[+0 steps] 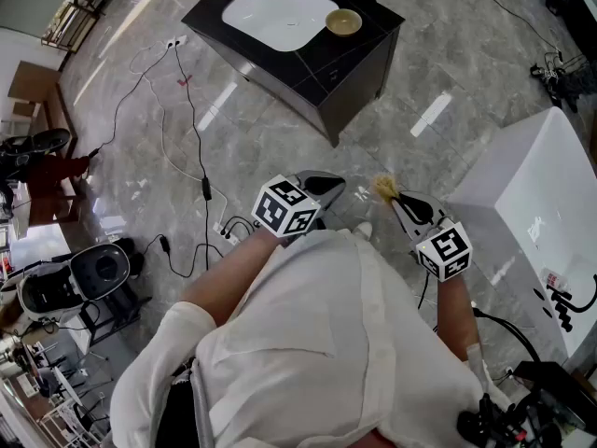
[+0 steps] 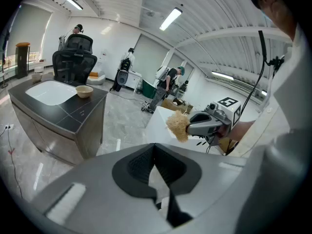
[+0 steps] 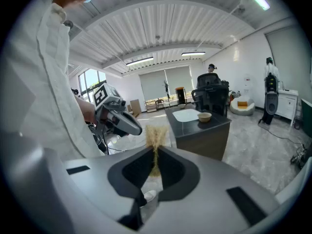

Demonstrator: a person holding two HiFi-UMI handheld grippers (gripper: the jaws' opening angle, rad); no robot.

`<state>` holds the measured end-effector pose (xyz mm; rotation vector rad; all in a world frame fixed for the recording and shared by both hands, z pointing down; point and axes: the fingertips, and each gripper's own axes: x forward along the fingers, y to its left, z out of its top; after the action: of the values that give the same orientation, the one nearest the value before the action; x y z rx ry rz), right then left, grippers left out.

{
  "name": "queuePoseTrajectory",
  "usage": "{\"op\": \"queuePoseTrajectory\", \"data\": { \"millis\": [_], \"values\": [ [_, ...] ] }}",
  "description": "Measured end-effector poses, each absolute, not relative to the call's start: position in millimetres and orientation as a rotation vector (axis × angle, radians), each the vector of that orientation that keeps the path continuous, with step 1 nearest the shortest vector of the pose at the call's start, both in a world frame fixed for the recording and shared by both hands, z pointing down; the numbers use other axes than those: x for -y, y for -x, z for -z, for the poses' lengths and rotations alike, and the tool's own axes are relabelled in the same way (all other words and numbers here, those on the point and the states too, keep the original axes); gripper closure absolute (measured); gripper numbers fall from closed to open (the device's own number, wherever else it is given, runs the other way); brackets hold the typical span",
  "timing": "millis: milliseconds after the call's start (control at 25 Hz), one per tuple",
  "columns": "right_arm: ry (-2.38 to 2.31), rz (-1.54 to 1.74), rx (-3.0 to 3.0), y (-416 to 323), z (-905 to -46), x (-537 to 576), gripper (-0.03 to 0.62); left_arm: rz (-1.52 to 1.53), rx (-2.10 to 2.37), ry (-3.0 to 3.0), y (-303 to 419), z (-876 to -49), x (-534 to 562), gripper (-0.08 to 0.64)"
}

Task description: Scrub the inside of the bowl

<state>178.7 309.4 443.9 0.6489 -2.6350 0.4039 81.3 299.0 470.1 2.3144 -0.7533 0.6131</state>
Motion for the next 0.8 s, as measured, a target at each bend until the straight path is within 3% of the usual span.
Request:
{"op": "queuePoseTrajectory", "data": {
  "millis": [800],
  "values": [
    [-0.569,-0.355,2.618,-46.0,-416.6,-296.8,0.568,-0.363,0.882,-2.316,45.8,-445.3,-288.8,0.554]
  ]
}}
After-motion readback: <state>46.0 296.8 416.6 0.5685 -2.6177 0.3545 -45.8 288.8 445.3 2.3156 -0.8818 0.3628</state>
